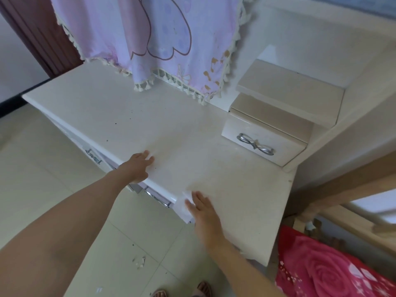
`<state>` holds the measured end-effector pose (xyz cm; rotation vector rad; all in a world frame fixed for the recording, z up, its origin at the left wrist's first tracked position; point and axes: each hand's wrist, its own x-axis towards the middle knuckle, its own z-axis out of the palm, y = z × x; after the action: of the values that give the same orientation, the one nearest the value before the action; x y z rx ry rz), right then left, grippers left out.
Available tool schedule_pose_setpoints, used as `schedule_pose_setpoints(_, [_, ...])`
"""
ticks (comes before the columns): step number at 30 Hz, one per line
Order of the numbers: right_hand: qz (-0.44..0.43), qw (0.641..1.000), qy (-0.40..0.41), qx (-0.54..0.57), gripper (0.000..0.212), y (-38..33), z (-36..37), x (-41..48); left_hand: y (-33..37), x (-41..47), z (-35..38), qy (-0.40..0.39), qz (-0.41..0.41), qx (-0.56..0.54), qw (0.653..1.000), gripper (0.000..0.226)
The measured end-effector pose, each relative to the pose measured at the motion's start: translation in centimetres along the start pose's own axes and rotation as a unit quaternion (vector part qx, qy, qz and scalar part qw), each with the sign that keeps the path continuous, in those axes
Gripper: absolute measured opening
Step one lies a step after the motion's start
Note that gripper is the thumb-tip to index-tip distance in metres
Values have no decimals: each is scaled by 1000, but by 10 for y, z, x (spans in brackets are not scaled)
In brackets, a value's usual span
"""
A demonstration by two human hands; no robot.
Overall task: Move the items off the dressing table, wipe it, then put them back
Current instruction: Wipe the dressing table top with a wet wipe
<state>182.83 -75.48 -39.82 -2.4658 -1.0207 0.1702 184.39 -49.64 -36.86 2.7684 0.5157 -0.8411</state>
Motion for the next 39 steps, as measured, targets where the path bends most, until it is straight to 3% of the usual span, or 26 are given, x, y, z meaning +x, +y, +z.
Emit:
schedule_pose_setpoints(2, [-17,999,-3,-27,53,8,-5,-8,0,-2,1,6,0,1,1000,68])
schedule_pose_setpoints(7, [198,980,21,-8,54,106,-56,-48,-2,-1,2,17,4,1,1000,68])
schedule_pose_setpoints(11, [261,964,56,21,53,136,-76,-31,-2,2,4,22,3,-7,1000,68])
schedule_pose_setpoints(15, [189,981,42,22,54,91,-43,47,-6,5,3,21,10,-8,1000,67])
schedule_pose_setpoints(19, [32,997,-58,37,63,19,9,63,-14,3,2,29,24,-18,999,67])
schedule_pose_setpoints(22, [-57,995,-81,31,64,16,10,70,-13,0,2,44,26,3,999,68])
schedule_pose_setpoints(26, [8,999,-39,-1,60,66,-15,122,-17,-9,20,116,56,-43,991,66])
schedule_pose_setpoints(29, [37,999,-1,-14,57,91,-27,162,-46,-24,37,210,17,-122,970,60])
schedule_pose_setpoints(31, [70,997,23,-20,59,90,-26,184,-73,-25,40,249,-26,-151,956,58])
schedule_pose_setpoints(34, [100,995,-8,-10,56,40,-4,185,-109,-11,28,262,-65,-167,948,56])
schedule_pose_setpoints(36, [-5,999,-38,-9,50,-12,24,167,-127,5,17,282,-93,-200,934,55])
schedule_pose_setpoints(39, [-170,982,-85,-13,59,-60,42,156,-149,24,7,286,-131,-234,920,57])
